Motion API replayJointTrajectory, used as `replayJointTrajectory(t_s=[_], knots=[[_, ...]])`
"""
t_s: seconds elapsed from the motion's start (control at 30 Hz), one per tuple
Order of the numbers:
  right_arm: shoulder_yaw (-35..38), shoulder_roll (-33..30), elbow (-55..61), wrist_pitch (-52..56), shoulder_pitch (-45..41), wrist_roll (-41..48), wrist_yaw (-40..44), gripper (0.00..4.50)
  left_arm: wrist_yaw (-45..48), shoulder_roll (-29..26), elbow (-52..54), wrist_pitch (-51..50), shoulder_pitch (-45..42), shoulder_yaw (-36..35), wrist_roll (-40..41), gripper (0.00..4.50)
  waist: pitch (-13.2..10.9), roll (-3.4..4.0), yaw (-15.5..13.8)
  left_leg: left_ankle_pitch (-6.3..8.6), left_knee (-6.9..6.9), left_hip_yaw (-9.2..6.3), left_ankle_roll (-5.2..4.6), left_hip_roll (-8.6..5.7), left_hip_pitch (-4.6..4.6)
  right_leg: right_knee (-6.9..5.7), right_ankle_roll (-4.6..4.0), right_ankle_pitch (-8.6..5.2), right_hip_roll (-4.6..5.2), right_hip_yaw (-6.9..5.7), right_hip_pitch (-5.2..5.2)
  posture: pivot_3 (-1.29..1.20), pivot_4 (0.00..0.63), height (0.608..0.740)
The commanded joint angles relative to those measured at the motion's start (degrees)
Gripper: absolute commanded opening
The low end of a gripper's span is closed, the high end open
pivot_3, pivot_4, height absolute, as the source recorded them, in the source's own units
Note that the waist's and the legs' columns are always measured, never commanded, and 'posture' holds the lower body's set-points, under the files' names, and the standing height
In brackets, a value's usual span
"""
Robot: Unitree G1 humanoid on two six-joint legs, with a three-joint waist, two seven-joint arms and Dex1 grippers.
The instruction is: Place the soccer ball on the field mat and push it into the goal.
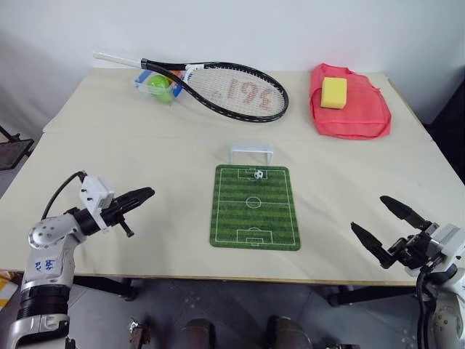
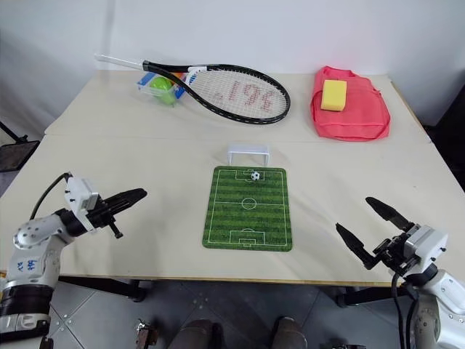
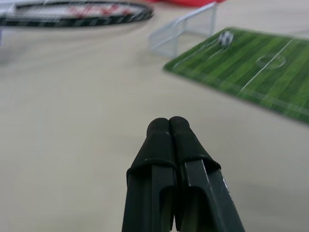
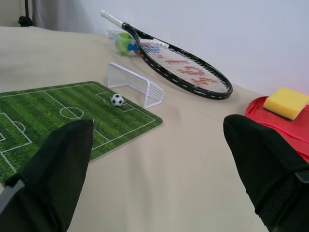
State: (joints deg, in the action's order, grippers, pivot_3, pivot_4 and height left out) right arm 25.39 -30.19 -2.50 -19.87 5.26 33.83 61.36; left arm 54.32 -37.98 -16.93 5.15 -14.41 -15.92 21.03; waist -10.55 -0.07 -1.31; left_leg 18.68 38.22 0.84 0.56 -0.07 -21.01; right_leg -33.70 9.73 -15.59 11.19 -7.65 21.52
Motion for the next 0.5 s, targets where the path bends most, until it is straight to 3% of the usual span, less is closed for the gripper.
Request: replayJointTrajectory(t_s=[0.03,0.5], knots=[[0.79,-1.05,-0.49,-0.62,-0.99,0.70,0.76,4.50,-3.75,-0.22,4.04,0.62,2.13,-1.97,-0.88,0.03,0.00,0.00,-0.04,0.00,0.00,0.00,0.00,0.00,-0.01,0.01,0.00,0.00,0.00,0.00,0.00,0.00,0.150,0.740],[0.16,-0.95,-2.18,-0.44,-3.06,0.13,1.01,4.50,-7.91,1.12,6.22,-1.30,1.98,-2.61,0.79,0.03,0.00,0.00,0.09,0.01,-0.02,0.04,0.01,0.00,0.03,0.00,0.00,0.00,0.00,0.02,0.01,0.00,0.150,0.740]])
